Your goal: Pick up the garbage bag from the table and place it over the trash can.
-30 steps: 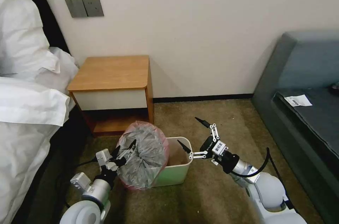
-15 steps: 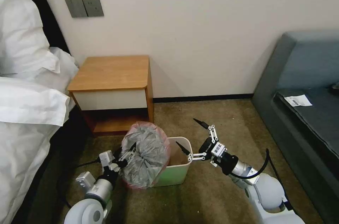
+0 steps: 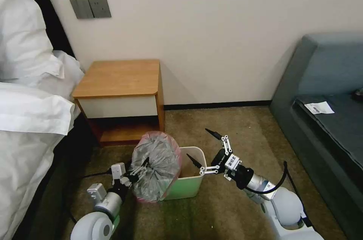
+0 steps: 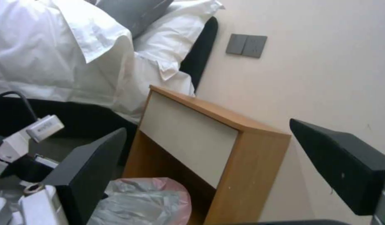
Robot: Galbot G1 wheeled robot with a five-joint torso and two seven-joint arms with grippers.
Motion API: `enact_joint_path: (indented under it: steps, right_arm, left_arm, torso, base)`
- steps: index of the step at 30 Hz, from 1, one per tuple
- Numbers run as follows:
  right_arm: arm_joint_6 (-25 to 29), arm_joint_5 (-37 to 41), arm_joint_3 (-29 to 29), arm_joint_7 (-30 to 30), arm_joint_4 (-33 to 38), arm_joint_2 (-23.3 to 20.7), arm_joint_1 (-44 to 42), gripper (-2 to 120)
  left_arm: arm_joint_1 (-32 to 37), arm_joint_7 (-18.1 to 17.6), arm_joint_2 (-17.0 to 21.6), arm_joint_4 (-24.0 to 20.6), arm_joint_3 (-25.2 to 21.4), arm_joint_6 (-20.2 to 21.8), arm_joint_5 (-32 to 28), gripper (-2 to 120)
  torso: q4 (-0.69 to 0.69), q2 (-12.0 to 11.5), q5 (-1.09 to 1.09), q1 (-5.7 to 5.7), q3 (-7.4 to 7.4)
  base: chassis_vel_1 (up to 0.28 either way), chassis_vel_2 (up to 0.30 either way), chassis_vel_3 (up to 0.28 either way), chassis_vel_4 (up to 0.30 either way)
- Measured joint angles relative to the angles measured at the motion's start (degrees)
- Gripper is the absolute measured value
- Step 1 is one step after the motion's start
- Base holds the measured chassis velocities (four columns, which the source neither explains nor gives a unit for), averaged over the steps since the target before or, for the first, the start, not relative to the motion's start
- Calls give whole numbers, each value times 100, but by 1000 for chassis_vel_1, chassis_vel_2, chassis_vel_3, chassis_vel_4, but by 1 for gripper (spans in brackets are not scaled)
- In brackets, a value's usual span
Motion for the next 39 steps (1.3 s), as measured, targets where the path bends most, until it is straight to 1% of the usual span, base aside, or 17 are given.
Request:
enact_joint_path:
  steps: [10,13,15,16,19,25,28,29,30,33,34,37,38,39]
  right_arm:
    - [76,0,28,-17,6,56,-56,100]
    - [84,0,26,-21,25,84,-57,100]
    - [103,1,26,-34,28,95,-62,100]
    - [103,1,26,-34,28,95,-62,100]
    - [150,9,41,-45,29,101,-96,100]
    - [183,10,49,-56,24,123,-133,100]
    - [188,1,48,-71,17,165,-139,100]
    - [188,1,48,-71,17,165,-139,100]
    - [189,-4,45,-79,15,176,-139,100]
    - [192,-10,30,-98,13,208,-139,100]
    - [192,-10,30,-98,13,208,-139,100]
    - [196,-10,26,-106,20,214,-150,100]
    - [196,-10,26,-106,20,214,-150,100]
    - [199,-10,27,-109,20,213,-156,100]
  left_arm:
    - [-133,4,-33,201,25,13,93,83]
    - [-178,70,-36,236,19,124,120,83]
    - [-187,123,-20,215,-2,300,127,85]
    - [-187,123,-20,215,-2,300,127,85]
    - [-203,135,30,167,-32,493,123,86]
    - [-293,136,51,213,-33,581,113,86]
    - [-367,123,34,272,-12,611,117,76]
    - [-367,123,34,272,-12,611,117,76]
    - [-386,119,27,293,-12,631,122,72]
    - [-431,120,33,342,-21,685,160,55]
    - [-431,120,33,342,-21,685,160,55]
    - [-417,157,70,370,-51,716,197,42]
    - [-417,157,70,370,-51,716,197,42]
    - [-404,172,80,379,-58,718,198,39]
  torso:
    - [0,0,0,0,0]
    - [0,0,0,0,0]
    - [0,0,1,0,0]
    - [0,0,1,0,0]
    - [0,0,0,0,0]
    - [0,0,1,0,0]
    - [0,0,1,0,0]
    - [0,0,1,0,0]
    - [0,0,0,0,0]
    - [0,1,1,0,-1]
    - [0,1,1,0,-1]
    - [1,2,3,0,-1]
    - [1,2,3,0,-1]
    - [1,2,3,0,-1]
  base:
    - [0,0,0,0]
    - [0,0,0,0]
    - [0,0,0,0]
    - [0,0,0,0]
    - [0,0,0,0]
    - [0,0,0,0]
    - [0,0,0,0]
    - [0,0,0,0]
    - [0,0,0,0]
    - [0,0,0,0]
    - [0,0,0,0]
    - [0,0,0,0]
    - [0,0,0,0]
    - [0,0,0,0]
